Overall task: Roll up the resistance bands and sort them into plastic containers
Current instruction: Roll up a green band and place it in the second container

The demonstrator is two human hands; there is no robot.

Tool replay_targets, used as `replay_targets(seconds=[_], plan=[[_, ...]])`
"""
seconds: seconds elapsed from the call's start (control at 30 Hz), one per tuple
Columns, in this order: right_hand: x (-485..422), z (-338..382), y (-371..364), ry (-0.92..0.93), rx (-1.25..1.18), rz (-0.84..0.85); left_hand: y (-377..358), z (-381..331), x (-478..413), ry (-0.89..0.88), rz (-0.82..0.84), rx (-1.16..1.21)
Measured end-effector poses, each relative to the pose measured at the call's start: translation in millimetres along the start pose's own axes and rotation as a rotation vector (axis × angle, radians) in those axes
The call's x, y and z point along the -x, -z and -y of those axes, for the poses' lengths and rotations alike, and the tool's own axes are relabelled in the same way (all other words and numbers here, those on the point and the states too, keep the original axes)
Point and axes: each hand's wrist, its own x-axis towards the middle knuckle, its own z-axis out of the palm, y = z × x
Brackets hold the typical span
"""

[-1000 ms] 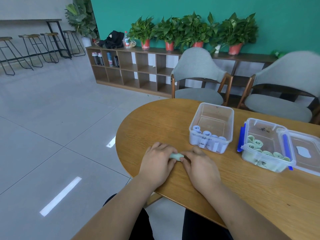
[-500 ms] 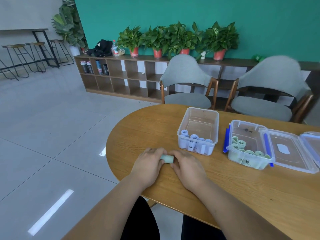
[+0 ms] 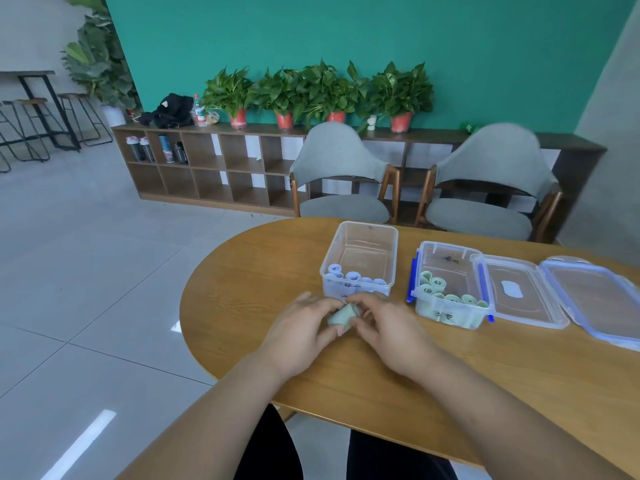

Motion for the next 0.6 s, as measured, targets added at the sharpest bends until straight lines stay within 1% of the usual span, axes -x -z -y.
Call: replay_targets(seconds=[0.1, 0.2, 0.4, 0.5, 0.6], plan=[[5, -7, 28, -0.030, -0.059, 0.057, -5, -20, -7, -0.028, -0.021, -0.002], [8, -11, 57, -0.055, -0.105, 0.090, -12, -39, -14, -0.018, -0.068, 0.028], [11, -19, 108, -0.101, -0.118, 0.076, -24, -80, -35, 0.002, -0.165, 0.102], [10, -23, 131, -0.125, -0.057, 0.032, -27, -98, -51, -0.031, -0.192, 0.105], [5, -31, 154, -0.127, 0.098, 0.017, -30, -113, -68, -0.073, -0.164, 0.093]])
